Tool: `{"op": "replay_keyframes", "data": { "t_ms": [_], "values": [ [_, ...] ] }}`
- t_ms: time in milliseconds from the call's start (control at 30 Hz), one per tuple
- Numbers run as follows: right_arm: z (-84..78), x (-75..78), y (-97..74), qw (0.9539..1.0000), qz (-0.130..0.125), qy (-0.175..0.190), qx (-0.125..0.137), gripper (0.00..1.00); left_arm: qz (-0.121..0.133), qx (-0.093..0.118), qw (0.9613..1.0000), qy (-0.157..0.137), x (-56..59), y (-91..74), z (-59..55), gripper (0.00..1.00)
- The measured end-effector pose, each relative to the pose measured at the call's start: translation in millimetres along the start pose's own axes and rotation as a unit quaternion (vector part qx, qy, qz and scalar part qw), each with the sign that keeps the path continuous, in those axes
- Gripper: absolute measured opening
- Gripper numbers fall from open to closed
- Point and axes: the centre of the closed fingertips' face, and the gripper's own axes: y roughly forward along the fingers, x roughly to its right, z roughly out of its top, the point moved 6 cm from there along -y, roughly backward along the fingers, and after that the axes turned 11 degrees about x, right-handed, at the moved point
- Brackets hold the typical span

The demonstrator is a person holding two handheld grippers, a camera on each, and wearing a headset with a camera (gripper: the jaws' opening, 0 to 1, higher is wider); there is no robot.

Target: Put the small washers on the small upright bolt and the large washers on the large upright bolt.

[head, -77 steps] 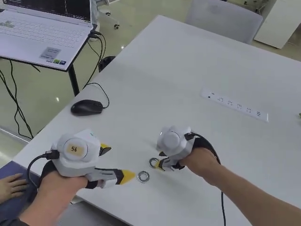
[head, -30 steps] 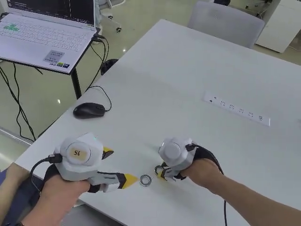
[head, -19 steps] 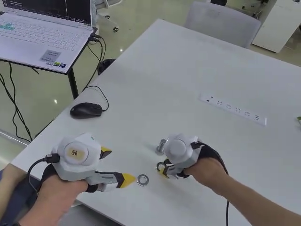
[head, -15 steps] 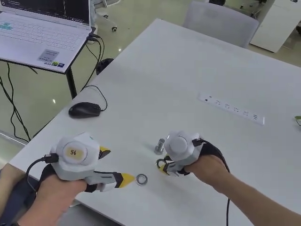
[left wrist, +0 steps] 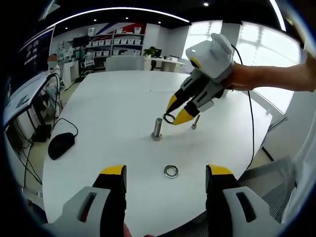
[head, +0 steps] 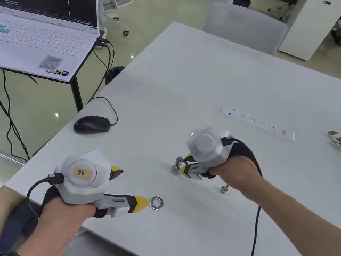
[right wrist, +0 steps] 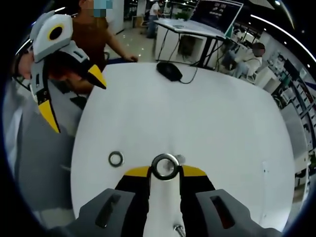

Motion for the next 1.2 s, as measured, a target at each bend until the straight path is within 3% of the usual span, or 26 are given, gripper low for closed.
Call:
{"op": "replay_keyframes", "data": {
  "t_ms": [333,733,1200],
  "values": [
    [4.1,18.1,11.9,0.9998,-0.004,0.019,-0.004,0.23,0.001,0.001,1.0000,0.002,-0.9,0.0,1.3,0.65],
    [-4.5,19.0,25.4,0.9995,0.004,0.020,-0.024,0.23,0.004,0.001,1.0000,-0.001,-3.1,-1.1,1.2,0.65],
    [-8.2,19.1,30.2,0.9992,0.007,0.027,-0.030,0.23,0.005,-0.002,1.0000,-0.004,-4.5,-0.5,-0.3,0.65]
  ]
}}
